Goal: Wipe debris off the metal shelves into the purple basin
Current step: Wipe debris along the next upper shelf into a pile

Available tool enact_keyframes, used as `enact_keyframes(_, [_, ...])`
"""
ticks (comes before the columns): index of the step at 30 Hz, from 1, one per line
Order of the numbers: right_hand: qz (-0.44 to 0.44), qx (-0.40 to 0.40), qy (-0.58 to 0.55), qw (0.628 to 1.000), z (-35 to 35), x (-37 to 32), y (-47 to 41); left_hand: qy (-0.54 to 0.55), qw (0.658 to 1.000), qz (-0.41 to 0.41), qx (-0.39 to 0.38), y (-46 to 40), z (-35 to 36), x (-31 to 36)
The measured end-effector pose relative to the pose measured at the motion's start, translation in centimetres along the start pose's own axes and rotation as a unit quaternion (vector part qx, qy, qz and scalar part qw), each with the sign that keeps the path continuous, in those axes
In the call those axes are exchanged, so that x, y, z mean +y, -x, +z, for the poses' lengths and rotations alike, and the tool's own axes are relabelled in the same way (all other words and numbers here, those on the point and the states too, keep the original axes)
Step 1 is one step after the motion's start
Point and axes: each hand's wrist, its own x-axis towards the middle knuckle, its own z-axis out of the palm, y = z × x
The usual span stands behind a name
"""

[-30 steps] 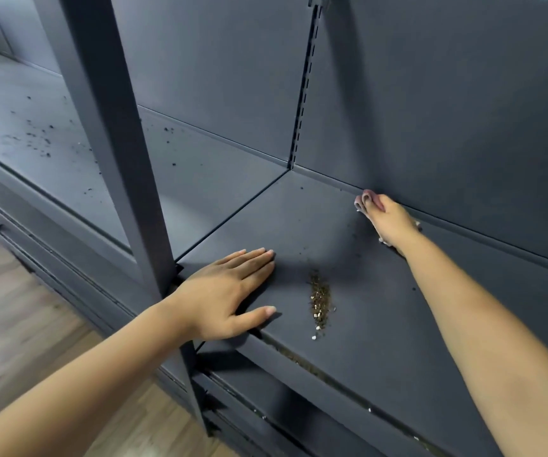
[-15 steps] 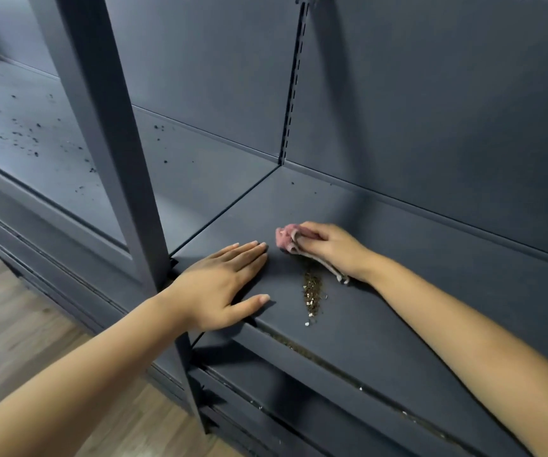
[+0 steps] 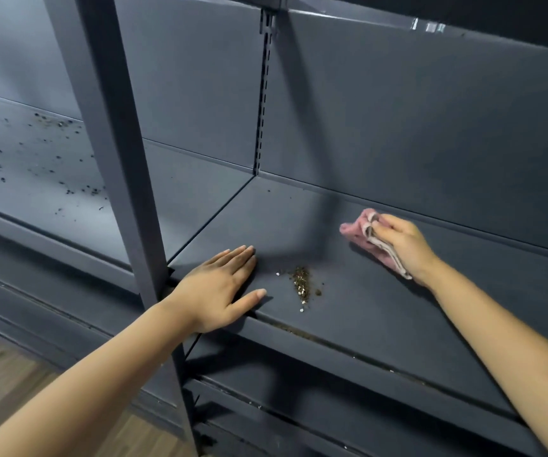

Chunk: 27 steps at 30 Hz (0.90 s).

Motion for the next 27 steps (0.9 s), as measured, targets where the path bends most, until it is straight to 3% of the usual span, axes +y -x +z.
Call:
enact_keyframes(3, [0.009,0.131,0.129,0.983,-4.5,1.7,0.6,0.015,1.000,-0.006,-0.004,0.1,-0.1,0.1])
enact_keyframes(5, [0.036,0.169,0.199,0.965,-5.5,2.7,1.3,0.015,1.000,-0.009,-0.016,0.0,-0.2,0.1])
enact_keyframes(9, [0.064,0.158,0.233,0.958,-1.8,3.0,1.6,0.013,1.000,-0.008,-0.026,-0.1,-0.3,0.0])
enact_keyframes(15, [0.050,0.045,0.270,0.961,8.1,2.2,3.0,0.026,1.000,-0.006,-0.016,0.1,-0.3,0.1])
enact_keyframes(19, [0.036,-0.004,0.245,0.969,11.1,1.6,3.6,0.026,0.999,-0.008,-0.022,0.1,-0.5,0.1])
enact_keyframes(23, [0.026,0.051,0.187,0.981,9.7,0.2,4.4,0.027,0.999,-0.004,-0.026,0.0,-0.6,0.0])
enact_keyframes(27, [0.055,0.179,0.266,0.946,5.6,0.8,6.4,0.031,0.999,-0.003,-0.029,0.2,-0.7,0.1])
